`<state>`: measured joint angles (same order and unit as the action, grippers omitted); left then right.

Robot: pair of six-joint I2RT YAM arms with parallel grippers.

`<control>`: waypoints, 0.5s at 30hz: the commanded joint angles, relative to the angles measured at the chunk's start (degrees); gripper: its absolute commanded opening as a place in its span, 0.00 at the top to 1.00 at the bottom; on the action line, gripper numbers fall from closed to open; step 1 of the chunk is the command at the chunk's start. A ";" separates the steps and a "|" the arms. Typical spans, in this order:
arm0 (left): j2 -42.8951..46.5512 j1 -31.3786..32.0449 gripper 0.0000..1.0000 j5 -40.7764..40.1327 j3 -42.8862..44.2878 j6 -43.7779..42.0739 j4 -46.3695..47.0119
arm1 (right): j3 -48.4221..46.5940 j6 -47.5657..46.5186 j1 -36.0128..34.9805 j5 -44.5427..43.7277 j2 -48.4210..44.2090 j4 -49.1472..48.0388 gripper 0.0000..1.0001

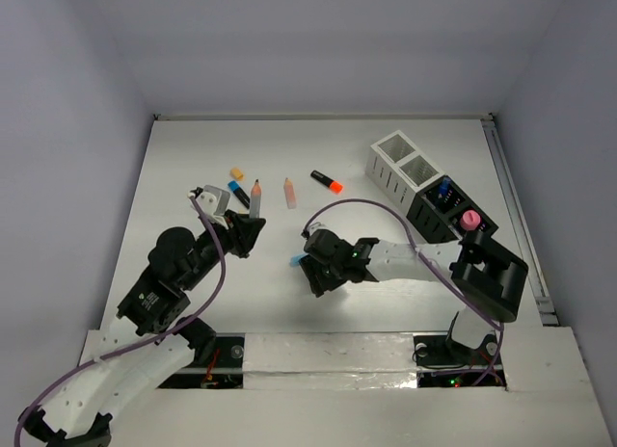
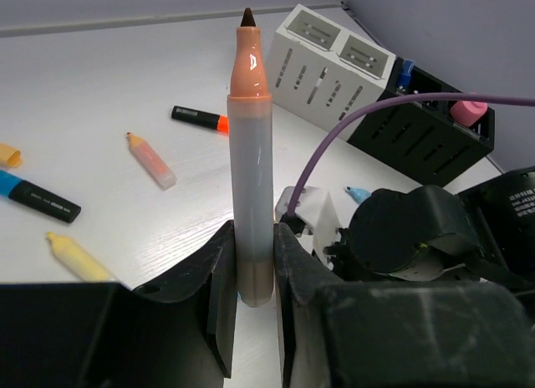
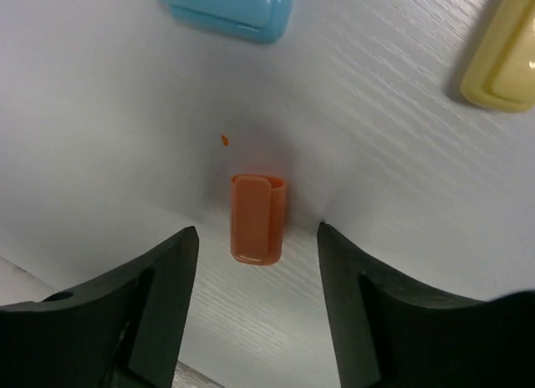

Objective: Sort the stationery into containers
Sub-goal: Place the pen cap at the center of the board.

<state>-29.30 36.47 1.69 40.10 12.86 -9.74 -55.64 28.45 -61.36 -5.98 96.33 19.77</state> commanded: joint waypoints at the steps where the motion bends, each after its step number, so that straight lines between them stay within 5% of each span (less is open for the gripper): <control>1: -0.32 -1.04 1.00 -0.64 0.77 -0.30 2.00 | 1.23 -0.67 -0.51 -2.02 -2.20 3.52 0.33; 5: -0.85 -1.58 1.00 -0.29 0.77 -0.21 2.09 | 0.62 -0.68 -1.03 -1.41 -5.63 5.36 0.25; 15: -0.32 -5.17 1.00 1.12 0.60 -0.29 2.44 | -1.94 1.87 -6.83 7.98 -6.34 -1.65 0.38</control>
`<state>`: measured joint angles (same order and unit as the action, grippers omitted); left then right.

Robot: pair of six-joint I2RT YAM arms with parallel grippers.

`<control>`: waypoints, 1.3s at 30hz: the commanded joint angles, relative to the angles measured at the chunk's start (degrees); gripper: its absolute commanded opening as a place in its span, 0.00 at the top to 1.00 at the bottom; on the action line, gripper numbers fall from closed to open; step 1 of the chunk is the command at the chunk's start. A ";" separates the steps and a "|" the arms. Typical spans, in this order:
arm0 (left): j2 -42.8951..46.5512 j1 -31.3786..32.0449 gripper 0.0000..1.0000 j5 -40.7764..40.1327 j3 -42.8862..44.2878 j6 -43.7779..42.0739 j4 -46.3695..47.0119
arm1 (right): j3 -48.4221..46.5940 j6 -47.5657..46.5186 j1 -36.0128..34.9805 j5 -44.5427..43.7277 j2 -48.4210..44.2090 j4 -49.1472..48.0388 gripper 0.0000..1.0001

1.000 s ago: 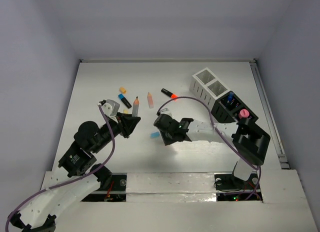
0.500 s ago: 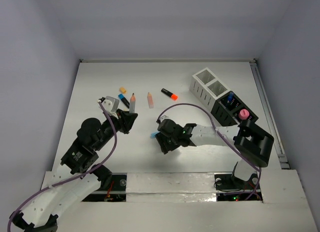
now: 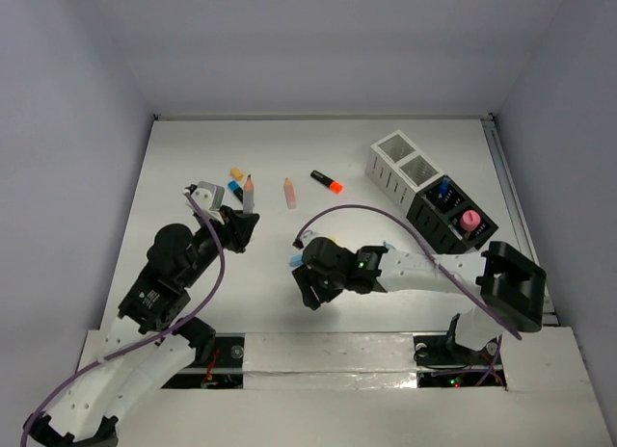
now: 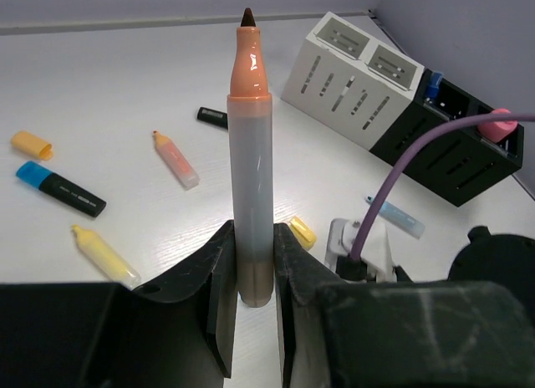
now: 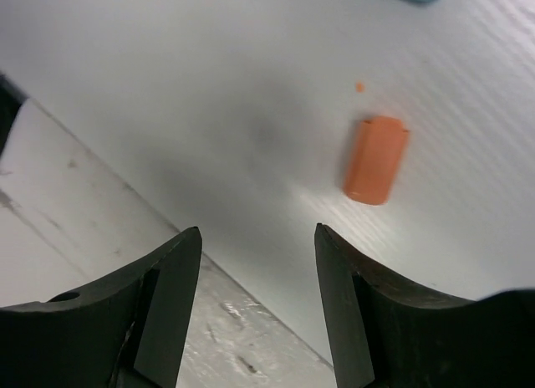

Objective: Sort the stationery into containers
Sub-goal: Place the pen cap at the center of the board, then pick up the pen cap from the center of the board.

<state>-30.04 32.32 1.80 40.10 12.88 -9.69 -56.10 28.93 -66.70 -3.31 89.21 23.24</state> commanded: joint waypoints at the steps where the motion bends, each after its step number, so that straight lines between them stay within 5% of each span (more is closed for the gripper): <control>1: 0.42 -1.03 1.00 1.01 0.68 -0.23 2.40 | -1.12 2.00 -1.51 5.68 2.18 -6.18 0.38; 17: 0.16 -1.55 1.00 1.62 0.51 -0.14 2.49 | 0.20 5.87 -1.51 -4.06 9.23 -5.33 0.38; 39: -0.98 -2.61 1.00 2.85 0.51 -0.05 2.66 | 0.11 10.27 2.00 -16.46 7.21 -1.44 0.33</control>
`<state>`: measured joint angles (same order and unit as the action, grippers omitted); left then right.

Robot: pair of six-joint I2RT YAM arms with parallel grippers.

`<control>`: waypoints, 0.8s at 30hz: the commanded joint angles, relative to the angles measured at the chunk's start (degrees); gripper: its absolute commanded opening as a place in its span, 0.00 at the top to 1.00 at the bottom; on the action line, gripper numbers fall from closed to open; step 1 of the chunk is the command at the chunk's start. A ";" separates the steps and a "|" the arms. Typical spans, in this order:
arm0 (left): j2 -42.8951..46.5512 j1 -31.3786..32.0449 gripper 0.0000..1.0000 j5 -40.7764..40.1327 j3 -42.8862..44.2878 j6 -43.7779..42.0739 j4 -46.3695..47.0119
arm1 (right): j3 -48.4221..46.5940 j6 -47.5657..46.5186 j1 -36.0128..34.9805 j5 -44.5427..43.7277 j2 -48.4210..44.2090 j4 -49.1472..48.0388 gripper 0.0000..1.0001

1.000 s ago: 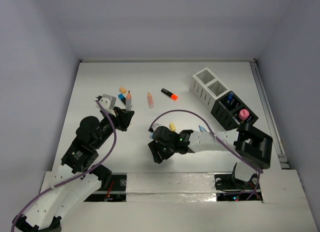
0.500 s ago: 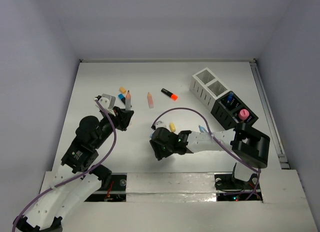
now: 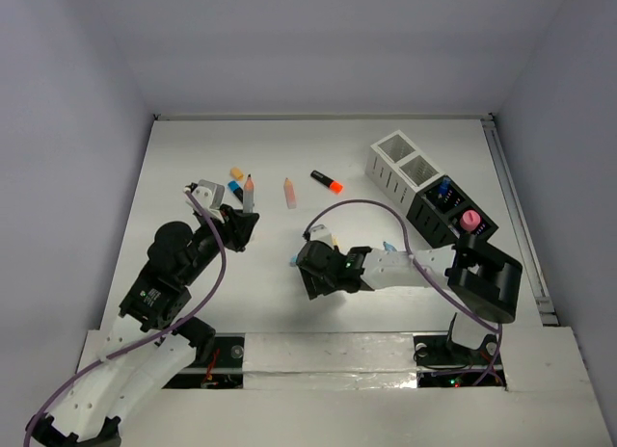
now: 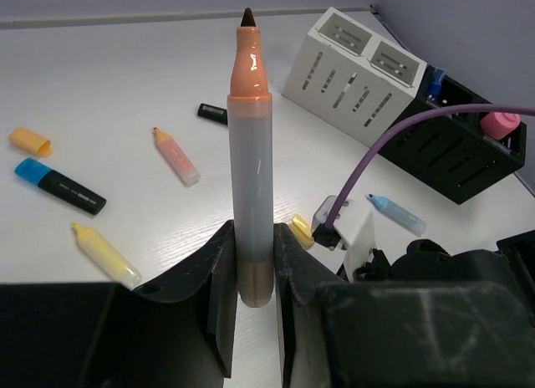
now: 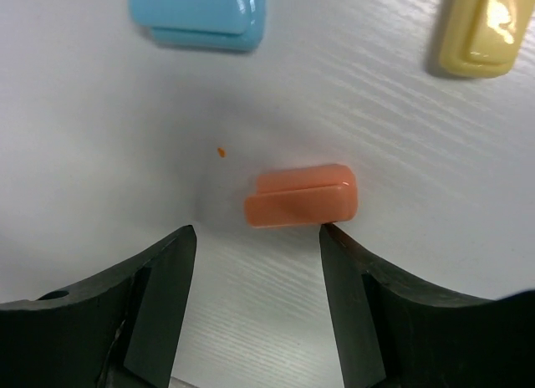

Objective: Sort the stationery into containers
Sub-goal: Pick up the pen cap from the center of the board.

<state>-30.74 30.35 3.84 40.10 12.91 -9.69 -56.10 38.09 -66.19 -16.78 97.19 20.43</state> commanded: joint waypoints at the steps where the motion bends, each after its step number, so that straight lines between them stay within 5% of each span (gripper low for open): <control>1: -0.37 -0.64 1.00 0.82 0.51 0.01 2.66 | 0.02 1.20 1.51 -3.09 -0.77 1.20 0.32; 17: -0.02 -0.64 1.00 1.52 0.42 -0.07 2.75 | -6.57 1.20 2.74 -3.09 4.68 3.39 0.31; 24: 0.15 -0.64 1.00 1.96 0.33 -0.07 2.84 | -5.88 3.48 3.26 -5.02 1.70 5.33 0.22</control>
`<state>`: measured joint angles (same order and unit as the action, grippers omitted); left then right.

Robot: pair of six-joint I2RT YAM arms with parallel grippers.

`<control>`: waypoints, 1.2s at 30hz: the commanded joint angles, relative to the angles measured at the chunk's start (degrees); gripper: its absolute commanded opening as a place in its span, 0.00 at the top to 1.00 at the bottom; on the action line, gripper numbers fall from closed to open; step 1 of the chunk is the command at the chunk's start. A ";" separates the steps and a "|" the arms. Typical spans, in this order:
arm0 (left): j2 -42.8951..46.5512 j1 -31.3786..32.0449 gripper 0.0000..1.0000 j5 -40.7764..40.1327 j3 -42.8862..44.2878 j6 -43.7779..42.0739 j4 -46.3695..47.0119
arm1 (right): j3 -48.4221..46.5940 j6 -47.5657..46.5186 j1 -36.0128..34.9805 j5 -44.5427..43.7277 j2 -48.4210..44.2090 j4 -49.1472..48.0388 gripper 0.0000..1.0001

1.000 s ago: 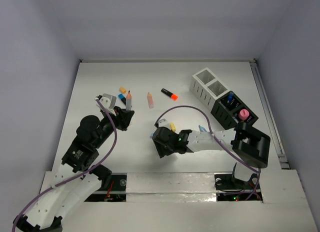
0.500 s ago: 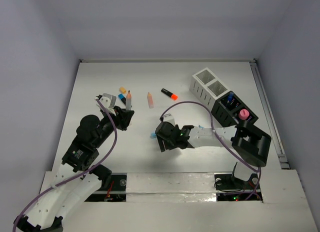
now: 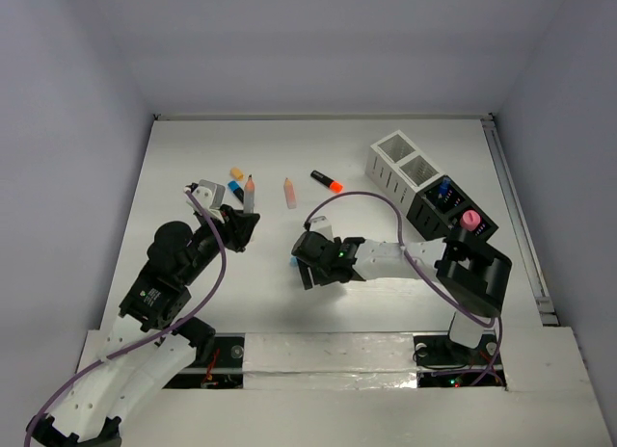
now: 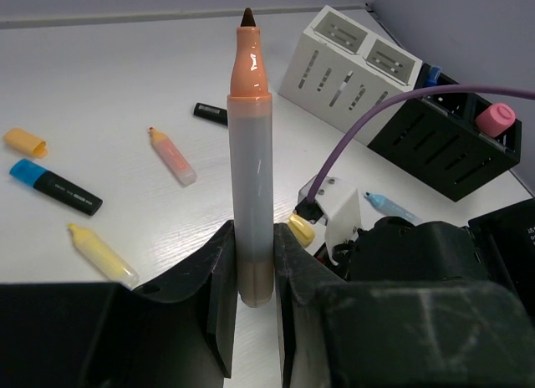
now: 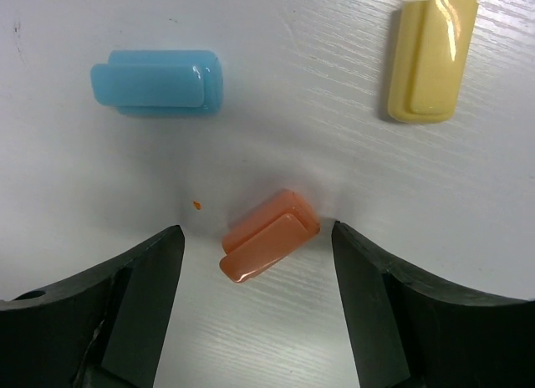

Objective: Sort the stationery into containers
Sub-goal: Pick up the pen cap from the center of the board.

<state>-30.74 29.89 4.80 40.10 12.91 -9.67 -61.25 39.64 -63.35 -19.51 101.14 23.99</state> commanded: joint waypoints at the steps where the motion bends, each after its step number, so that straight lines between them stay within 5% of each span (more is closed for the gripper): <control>1: 0.07 -0.18 1.00 1.18 0.33 0.01 2.90 | -0.27 2.02 0.42 -1.77 -2.27 1.76 0.22; 9: 0.16 -0.18 1.00 1.27 0.33 0.10 2.90 | 0.35 4.57 0.42 1.93 -2.27 -0.61 0.35; 36: -0.11 -0.71 1.00 1.44 0.33 0.01 2.99 | -4.14 5.62 0.95 -6.86 5.38 4.40 0.51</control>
<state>-30.74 29.50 5.80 40.10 12.91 -9.65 -64.90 43.66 -63.02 -24.60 104.62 25.56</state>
